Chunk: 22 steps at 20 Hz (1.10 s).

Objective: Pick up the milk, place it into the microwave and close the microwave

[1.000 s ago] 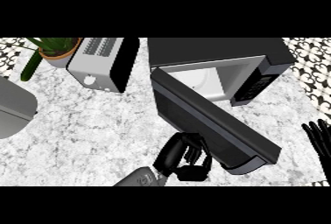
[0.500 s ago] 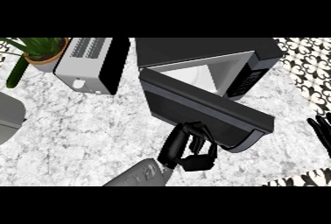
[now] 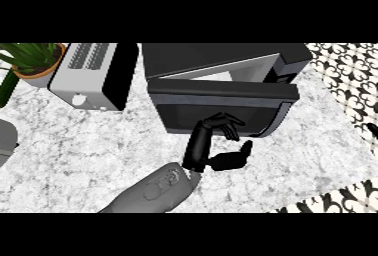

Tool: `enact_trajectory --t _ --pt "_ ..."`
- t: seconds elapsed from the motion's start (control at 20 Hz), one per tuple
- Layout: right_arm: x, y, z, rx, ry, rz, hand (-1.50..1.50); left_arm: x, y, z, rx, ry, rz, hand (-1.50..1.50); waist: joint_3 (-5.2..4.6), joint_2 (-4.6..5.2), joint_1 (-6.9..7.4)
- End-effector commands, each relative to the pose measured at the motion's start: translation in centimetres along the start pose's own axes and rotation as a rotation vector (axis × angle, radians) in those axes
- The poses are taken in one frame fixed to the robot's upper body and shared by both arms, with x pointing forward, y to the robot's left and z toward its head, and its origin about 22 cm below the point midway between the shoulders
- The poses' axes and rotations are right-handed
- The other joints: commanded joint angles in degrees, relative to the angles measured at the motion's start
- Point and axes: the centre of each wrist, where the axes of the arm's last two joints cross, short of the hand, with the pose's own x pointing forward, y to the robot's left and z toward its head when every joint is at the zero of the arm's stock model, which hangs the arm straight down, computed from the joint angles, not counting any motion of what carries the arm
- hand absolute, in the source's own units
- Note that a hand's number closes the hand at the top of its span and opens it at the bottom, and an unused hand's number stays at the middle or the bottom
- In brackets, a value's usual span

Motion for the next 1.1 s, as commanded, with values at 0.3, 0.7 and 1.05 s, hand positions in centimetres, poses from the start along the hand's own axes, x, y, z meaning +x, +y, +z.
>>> enact_trajectory --t 0.3,0.7,1.05 --pt "6.8 -4.7 -4.4 0.069 -0.123 0.391 1.50 1.7 1.0 -4.1 0.197 0.049 0.013 -1.50 -0.07 0.97 -3.28" --pt "7.6 -5.3 -5.9 0.060 -0.154 0.474 1.50 3.0 1.1 -5.3 0.256 0.045 0.071 -1.50 0.06 2.15 -1.68" --pt "8.7 -6.2 -6.8 0.061 -0.170 0.522 1.50 2.9 1.0 -5.5 0.256 0.030 0.078 -1.50 0.08 2.67 -1.89"
